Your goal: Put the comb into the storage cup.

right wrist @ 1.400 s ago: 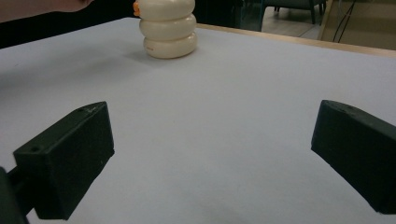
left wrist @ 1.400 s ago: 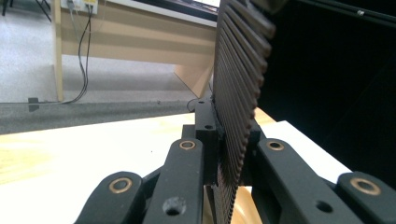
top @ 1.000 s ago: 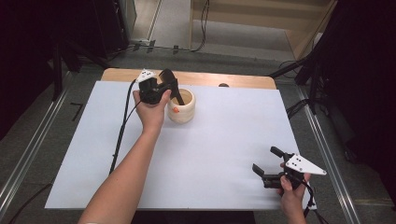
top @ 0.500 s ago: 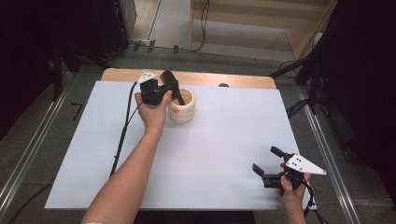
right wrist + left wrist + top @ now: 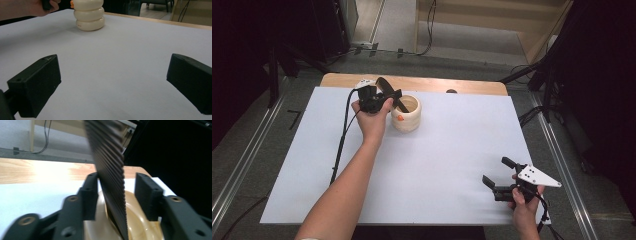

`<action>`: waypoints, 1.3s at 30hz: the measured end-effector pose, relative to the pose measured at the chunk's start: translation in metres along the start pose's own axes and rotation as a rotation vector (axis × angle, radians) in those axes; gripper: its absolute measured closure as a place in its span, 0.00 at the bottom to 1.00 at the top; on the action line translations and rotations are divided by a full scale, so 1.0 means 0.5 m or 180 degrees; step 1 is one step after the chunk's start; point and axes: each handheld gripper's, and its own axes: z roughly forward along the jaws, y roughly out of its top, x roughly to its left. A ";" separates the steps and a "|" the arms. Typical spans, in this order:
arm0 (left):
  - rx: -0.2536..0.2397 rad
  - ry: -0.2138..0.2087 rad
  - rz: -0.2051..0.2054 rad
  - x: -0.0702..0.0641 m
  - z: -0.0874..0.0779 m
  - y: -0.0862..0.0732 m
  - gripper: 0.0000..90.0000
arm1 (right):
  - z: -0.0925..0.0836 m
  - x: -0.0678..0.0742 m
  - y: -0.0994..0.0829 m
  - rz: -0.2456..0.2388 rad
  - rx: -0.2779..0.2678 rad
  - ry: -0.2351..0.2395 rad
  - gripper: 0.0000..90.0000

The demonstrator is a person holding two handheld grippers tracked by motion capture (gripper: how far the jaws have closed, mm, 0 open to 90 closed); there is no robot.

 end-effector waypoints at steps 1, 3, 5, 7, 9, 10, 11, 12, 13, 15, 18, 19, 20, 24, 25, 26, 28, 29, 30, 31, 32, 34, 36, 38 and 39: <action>0.0009 0.0004 0.0017 0.000 0.000 0.000 0.51 | 0.000 0.000 0.000 0.0000 0.0000 0.0000 0.00; 0.0012 0.0026 0.0073 -0.002 -0.002 0.000 0.42 | 0.000 0.000 0.000 0.0002 0.0001 -0.0001 0.00; 0.0042 0.0067 0.0114 -0.006 -0.003 0.000 0.26 | 0.000 0.000 0.000 -0.0005 0.0000 -0.0004 0.00; 0.0070 0.0029 0.0128 -0.006 -0.005 -0.002 0.13 | 0.000 0.001 0.001 0.0001 -0.0001 -0.0010 0.00; 0.0070 -0.0070 0.0146 -0.005 -0.009 -0.005 0.11 | -0.001 0.001 0.001 -0.0006 0.0000 -0.0008 0.00; 0.0083 -0.0082 0.0167 -0.005 -0.011 -0.006 0.08 | 0.000 0.001 0.001 -0.0009 0.0001 -0.0012 0.00; 0.0090 -0.0082 0.0181 -0.004 -0.012 -0.007 0.01 | 0.000 0.001 0.001 -0.0008 0.0000 -0.0011 0.00; 0.0088 -0.0111 0.0197 -0.003 -0.014 -0.008 0.00 | 0.000 0.001 0.001 -0.0007 0.0002 -0.0012 0.00; 0.0086 -0.0116 0.0227 -0.002 -0.017 -0.009 0.00 | 0.000 0.001 0.001 -0.0013 -0.0001 -0.0008 0.00; 0.0067 -0.0081 0.0251 -0.002 -0.021 -0.009 0.00 | 0.000 0.001 0.001 -0.0013 -0.0001 -0.0009 0.00; 0.0063 -0.0089 0.0241 0.001 -0.028 -0.010 0.00 | 0.000 0.001 0.001 -0.0009 0.0001 -0.0013 0.00; 0.0057 -0.0109 0.0241 0.003 -0.031 -0.011 0.00 | 0.000 0.001 0.001 -0.0007 0.0002 -0.0013 0.00; 0.0055 -0.0121 0.0240 0.004 -0.034 -0.011 0.00 | 0.000 0.001 0.001 -0.0007 0.0001 -0.0014 0.00; 0.0047 -0.0102 0.0322 0.006 -0.047 -0.018 0.00 | 0.000 0.001 0.001 -0.0019 -0.0002 -0.0011 0.00; 0.0047 -0.0093 0.0351 0.006 -0.051 -0.019 0.00 | 0.000 0.001 0.001 -0.0019 -0.0002 -0.0010 0.00; 0.0043 -0.0098 0.0351 0.007 -0.054 -0.020 0.00 | 0.000 0.001 0.001 -0.0020 0.0000 -0.0011 0.00; 0.0035 -0.0097 0.0370 0.008 -0.061 -0.023 0.00 | 0.000 0.002 0.001 -0.0019 -0.0001 -0.0012 0.00; 0.0034 -0.0103 0.0389 0.009 -0.065 -0.024 0.00 | 0.000 0.002 0.001 -0.0019 -0.0003 -0.0012 0.00; 0.0032 -0.0097 0.0407 0.009 -0.069 -0.025 0.00 | 0.000 0.002 0.001 -0.0020 -0.0001 -0.0012 0.00; 0.0022 -0.0102 0.0413 0.010 -0.072 -0.026 0.00 | 0.001 0.002 0.001 -0.0018 -0.0004 -0.0012 0.00; 0.0021 -0.0104 0.0428 0.010 -0.076 -0.027 0.00 | 0.001 0.002 0.001 -0.0019 -0.0004 -0.0013 0.00; 0.0014 -0.0098 0.0462 0.011 -0.084 -0.030 0.00 | 0.001 0.002 0.001 -0.0015 0.0002 -0.0014 0.00; 0.0017 -0.0104 0.0491 0.011 -0.091 -0.032 0.00 | 0.001 0.002 0.001 -0.0010 0.0007 -0.0015 0.00; 0.0011 -0.0107 0.0523 0.012 -0.100 -0.035 0.00 | 0.001 0.002 0.001 -0.0014 0.0008 -0.0014 0.00; 0.0003 -0.0110 0.0517 0.012 -0.103 -0.037 0.00 | 0.002 0.002 0.001 -0.0017 0.0006 -0.0016 0.00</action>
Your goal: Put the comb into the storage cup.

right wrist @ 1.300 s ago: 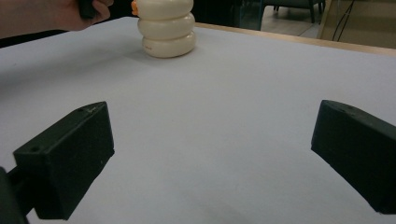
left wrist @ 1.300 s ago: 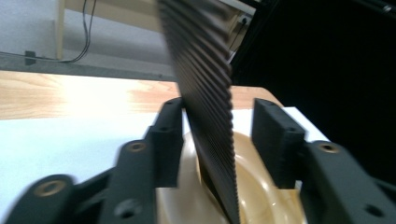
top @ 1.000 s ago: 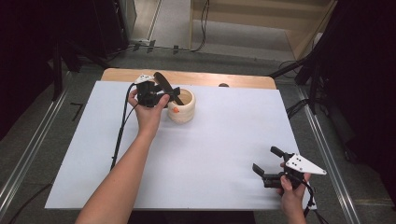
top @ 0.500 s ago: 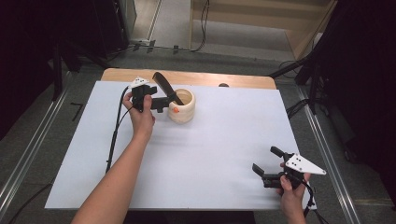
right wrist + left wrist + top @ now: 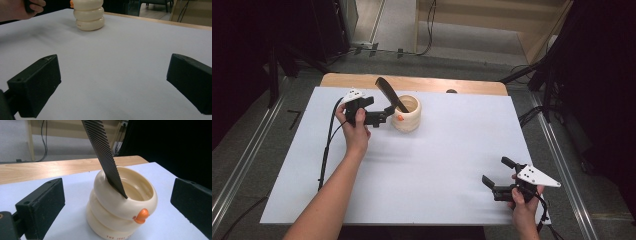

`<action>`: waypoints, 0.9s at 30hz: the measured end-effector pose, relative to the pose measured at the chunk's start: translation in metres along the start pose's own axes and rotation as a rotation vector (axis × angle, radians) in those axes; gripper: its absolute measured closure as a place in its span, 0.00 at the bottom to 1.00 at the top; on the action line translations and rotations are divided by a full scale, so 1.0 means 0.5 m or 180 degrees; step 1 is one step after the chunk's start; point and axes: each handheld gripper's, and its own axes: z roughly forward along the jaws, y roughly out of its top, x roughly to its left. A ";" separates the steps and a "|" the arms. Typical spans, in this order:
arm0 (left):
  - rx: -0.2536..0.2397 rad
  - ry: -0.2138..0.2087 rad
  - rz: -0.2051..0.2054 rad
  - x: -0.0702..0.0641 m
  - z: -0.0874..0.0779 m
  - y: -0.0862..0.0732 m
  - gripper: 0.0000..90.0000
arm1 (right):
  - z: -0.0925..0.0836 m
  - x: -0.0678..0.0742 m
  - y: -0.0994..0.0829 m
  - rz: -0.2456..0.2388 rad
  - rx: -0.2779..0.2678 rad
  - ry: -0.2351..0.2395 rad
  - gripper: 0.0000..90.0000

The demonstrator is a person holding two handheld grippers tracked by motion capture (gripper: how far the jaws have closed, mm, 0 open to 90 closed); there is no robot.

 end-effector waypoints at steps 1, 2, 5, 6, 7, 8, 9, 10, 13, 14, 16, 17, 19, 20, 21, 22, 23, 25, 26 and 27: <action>-0.0009 -0.0003 -0.0003 0.000 -0.004 -0.002 0.00 | 0.000 0.000 0.000 0.0012 0.0004 0.0001 0.00; -0.0007 0.0000 0.0015 0.000 -0.008 -0.004 0.00 | 0.000 0.000 0.000 0.0008 0.0000 0.0000 0.00; -0.0002 0.0013 0.0054 0.002 -0.019 -0.008 0.00 | 0.000 0.000 0.000 0.0012 0.0006 0.0002 0.00; -0.0022 0.0004 0.0047 0.002 -0.024 -0.009 0.00 | 0.000 0.000 0.000 0.0000 0.0002 -0.0002 0.00; -0.0021 0.0000 0.0053 0.002 -0.028 -0.010 0.00 | 0.000 0.000 0.000 0.0001 0.0002 -0.0002 0.00; -0.0039 -0.0005 0.0066 0.002 -0.032 -0.011 0.00 | 0.000 0.000 0.000 -0.0001 0.0002 -0.0002 0.00; -0.0032 -0.0001 0.0081 0.002 -0.036 -0.011 0.00 | 0.000 0.000 0.000 0.0000 0.0001 -0.0002 0.00; -0.0039 -0.0003 0.0094 0.001 -0.039 -0.012 0.00 | 0.000 0.000 0.000 0.0000 0.0002 -0.0004 0.00; -0.0065 -0.0010 0.0118 -0.002 -0.050 -0.015 0.00 | 0.000 0.000 0.000 -0.0007 0.0000 -0.0003 0.00; -0.0082 -0.0012 0.0129 -0.004 -0.055 -0.016 0.00 | 0.000 0.000 0.000 -0.0007 0.0002 -0.0004 0.00; -0.0110 -0.0025 0.0155 -0.007 -0.061 -0.018 0.00 | 0.000 0.001 0.000 0.0000 0.0007 -0.0007 0.00; -0.0110 -0.0035 0.0166 -0.007 -0.064 -0.019 0.00 | 0.000 0.001 0.000 0.0001 0.0008 -0.0007 0.00; -0.0130 -0.0043 0.0184 -0.010 -0.071 -0.020 0.00 | 0.001 0.001 0.000 0.0003 0.0010 -0.0011 0.00; -0.0135 -0.0048 0.0195 -0.012 -0.075 -0.021 0.00 | 0.000 0.001 0.000 0.0001 0.0013 -0.0011 0.00; -0.0148 -0.0061 0.0193 -0.014 -0.078 -0.022 0.00 | 0.000 0.001 0.000 0.0000 0.0013 -0.0013 0.00; -0.0143 -0.0060 0.0222 -0.016 -0.082 -0.022 0.00 | 0.000 0.001 0.000 0.0000 0.0013 -0.0012 0.00; -0.0162 -0.0068 0.0235 -0.018 -0.085 -0.023 0.00 | 0.000 0.001 0.000 0.0001 0.0014 -0.0013 0.00; -0.0168 -0.0077 0.0265 -0.021 -0.093 -0.024 0.00 | 0.001 0.001 0.000 0.0000 0.0014 -0.0014 0.00; -0.0184 -0.0090 0.0271 -0.023 -0.098 -0.025 0.00 | 0.001 0.002 0.000 -0.0001 0.0015 -0.0014 0.00; -0.0196 -0.0090 0.0286 -0.025 -0.102 -0.025 0.00 | 0.001 0.001 0.000 -0.0010 0.0013 -0.0010 0.00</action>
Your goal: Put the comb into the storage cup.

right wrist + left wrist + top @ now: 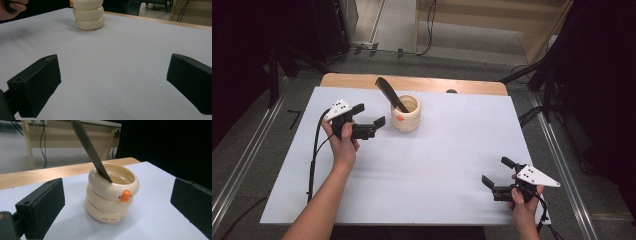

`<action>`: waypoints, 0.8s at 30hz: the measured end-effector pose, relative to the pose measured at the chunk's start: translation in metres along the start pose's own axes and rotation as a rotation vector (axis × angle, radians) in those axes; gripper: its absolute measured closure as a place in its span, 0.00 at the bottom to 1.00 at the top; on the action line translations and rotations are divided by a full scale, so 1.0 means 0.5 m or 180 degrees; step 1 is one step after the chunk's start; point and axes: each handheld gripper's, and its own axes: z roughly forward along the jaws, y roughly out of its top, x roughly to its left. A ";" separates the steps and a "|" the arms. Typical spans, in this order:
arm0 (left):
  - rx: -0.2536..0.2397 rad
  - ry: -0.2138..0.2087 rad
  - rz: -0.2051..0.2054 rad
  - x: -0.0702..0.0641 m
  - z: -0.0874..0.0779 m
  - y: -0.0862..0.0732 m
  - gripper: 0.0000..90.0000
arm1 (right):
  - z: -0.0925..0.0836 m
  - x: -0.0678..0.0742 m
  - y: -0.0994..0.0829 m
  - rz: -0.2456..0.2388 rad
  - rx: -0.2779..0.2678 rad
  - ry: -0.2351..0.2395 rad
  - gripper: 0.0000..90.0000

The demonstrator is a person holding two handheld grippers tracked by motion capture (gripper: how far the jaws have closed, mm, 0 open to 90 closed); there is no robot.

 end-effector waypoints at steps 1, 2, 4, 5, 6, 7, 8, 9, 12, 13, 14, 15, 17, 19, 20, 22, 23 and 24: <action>-0.0012 -0.0004 0.0011 -0.001 -0.004 0.000 0.00 | 0.000 0.000 0.000 -0.0004 -0.0002 -0.0001 0.00; -0.0029 -0.0008 0.0017 -0.003 -0.010 -0.001 0.00 | 0.000 0.000 0.000 -0.0001 0.0001 -0.0001 0.00; -0.0051 -0.0016 0.0026 -0.005 -0.018 -0.002 0.00 | 0.000 0.000 0.000 0.0004 0.0000 -0.0003 0.00; -0.0059 -0.0022 0.0039 -0.006 -0.023 -0.003 0.00 | 0.000 0.000 0.000 0.0003 0.0001 -0.0006 0.00; -0.0061 -0.0015 0.0059 -0.007 -0.028 -0.005 0.00 | 0.000 0.000 0.000 -0.0001 0.0003 -0.0005 0.00; -0.0069 -0.0010 0.0061 -0.009 -0.032 -0.007 0.00 | 0.000 0.000 0.000 -0.0011 -0.0004 0.0001 0.00; -0.0073 -0.0015 0.0068 -0.010 -0.036 -0.008 0.00 | 0.001 0.000 0.000 -0.0013 -0.0002 0.0000 0.00; -0.0065 -0.0012 0.0087 -0.010 -0.041 -0.010 0.00 | 0.001 0.000 0.000 -0.0014 -0.0001 -0.0002 0.00; -0.0082 -0.0004 0.0111 -0.014 -0.054 -0.016 0.00 | 0.001 0.000 0.000 -0.0018 0.0001 -0.0003 0.00; -0.0087 0.0007 0.0121 -0.015 -0.060 -0.019 0.00 | 0.001 0.001 0.000 -0.0016 0.0000 -0.0004 0.00; -0.0090 0.0009 0.0119 -0.016 -0.064 -0.020 0.00 | 0.001 0.001 0.000 -0.0017 0.0000 -0.0007 0.00; -0.0097 0.0007 0.0116 -0.016 -0.069 -0.023 0.00 | 0.000 0.000 0.000 -0.0015 0.0001 -0.0005 0.00; -0.0120 0.0024 0.0119 -0.017 -0.080 -0.028 0.00 | 0.000 0.000 0.001 -0.0012 0.0001 -0.0009 0.00; -0.0135 0.0029 0.0093 -0.017 -0.091 -0.033 0.00 | 0.001 0.001 0.000 -0.0017 0.0002 -0.0008 0.00; -0.0146 0.0037 0.0094 -0.017 -0.097 -0.038 0.00 | 0.001 0.001 0.000 -0.0020 0.0004 -0.0010 0.00; -0.0160 0.0045 0.0087 -0.018 -0.106 -0.044 0.00 | 0.001 0.001 0.000 -0.0015 0.0009 -0.0015 0.00; -0.0153 0.0060 0.0089 -0.018 -0.111 -0.048 0.00 | 0.002 0.000 0.000 -0.0015 0.0001 -0.0012 0.00; -0.0156 0.0063 0.0084 -0.018 -0.116 -0.052 0.00 | 0.001 0.000 0.000 -0.0011 0.0001 -0.0015 0.00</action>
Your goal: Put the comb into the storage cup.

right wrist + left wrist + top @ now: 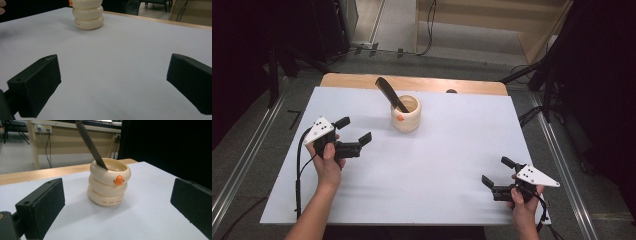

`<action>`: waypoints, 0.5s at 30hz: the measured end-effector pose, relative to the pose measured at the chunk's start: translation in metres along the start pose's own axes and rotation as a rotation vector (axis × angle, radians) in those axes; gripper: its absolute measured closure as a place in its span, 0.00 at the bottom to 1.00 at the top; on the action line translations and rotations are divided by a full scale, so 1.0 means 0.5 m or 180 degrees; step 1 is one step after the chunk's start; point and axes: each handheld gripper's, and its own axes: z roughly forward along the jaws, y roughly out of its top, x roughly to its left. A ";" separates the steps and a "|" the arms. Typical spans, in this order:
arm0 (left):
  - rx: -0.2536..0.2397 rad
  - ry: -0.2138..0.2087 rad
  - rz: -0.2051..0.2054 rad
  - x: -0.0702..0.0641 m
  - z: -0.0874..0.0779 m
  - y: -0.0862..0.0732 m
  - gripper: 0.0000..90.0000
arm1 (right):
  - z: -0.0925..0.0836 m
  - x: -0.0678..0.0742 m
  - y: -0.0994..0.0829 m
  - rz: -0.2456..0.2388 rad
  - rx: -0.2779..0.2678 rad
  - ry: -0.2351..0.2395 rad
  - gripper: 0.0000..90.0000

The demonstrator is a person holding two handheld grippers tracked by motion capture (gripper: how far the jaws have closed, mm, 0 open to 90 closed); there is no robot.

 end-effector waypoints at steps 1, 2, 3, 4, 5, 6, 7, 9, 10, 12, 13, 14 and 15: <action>0.0003 0.0014 0.0005 -0.001 -0.007 -0.004 0.00 | 0.000 0.000 0.000 -0.0001 0.0001 -0.0001 0.00; 0.0000 0.0029 0.0009 -0.001 -0.010 -0.007 0.00 | -0.001 0.000 0.000 -0.0004 0.0002 -0.0004 0.00; 0.0001 0.0035 0.0015 -0.001 -0.018 -0.011 0.00 | -0.001 0.000 0.000 0.0002 0.0006 -0.0012 0.00; 0.0005 0.0045 0.0022 -0.001 -0.022 -0.014 0.00 | -0.001 0.000 0.000 -0.0004 0.0004 -0.0010 0.00; 0.0012 0.0064 0.0037 -0.002 -0.027 -0.017 0.00 | -0.001 0.000 0.000 0.0000 0.0003 -0.0012 0.00; 0.0025 0.0080 0.0064 -0.003 -0.031 -0.020 0.00 | -0.001 0.000 0.000 0.0001 0.0004 -0.0012 0.00; 0.0033 0.0078 0.0093 -0.004 -0.036 -0.022 0.00 | -0.001 0.001 0.000 0.0001 0.0005 -0.0012 0.00; 0.0032 0.0079 0.0104 -0.005 -0.046 -0.027 0.00 | 0.000 0.001 0.000 -0.0001 0.0007 -0.0017 0.00; 0.0027 0.0079 0.0116 -0.006 -0.051 -0.029 0.00 | 0.000 0.001 0.000 -0.0003 0.0009 -0.0018 0.00; 0.0022 0.0081 0.0130 -0.007 -0.061 -0.034 0.00 | 0.000 0.000 0.000 0.0008 0.0009 -0.0025 0.00; 0.0024 0.0080 0.0131 -0.007 -0.066 -0.036 0.00 | 0.000 0.000 0.000 0.0015 0.0012 -0.0027 0.00; 0.0029 0.0083 0.0157 -0.008 -0.070 -0.038 0.00 | 0.000 0.000 0.000 0.0021 0.0018 -0.0035 0.00; 0.0030 0.0102 0.0168 -0.009 -0.075 -0.040 0.00 | 0.000 0.000 0.000 0.0019 0.0021 -0.0035 0.00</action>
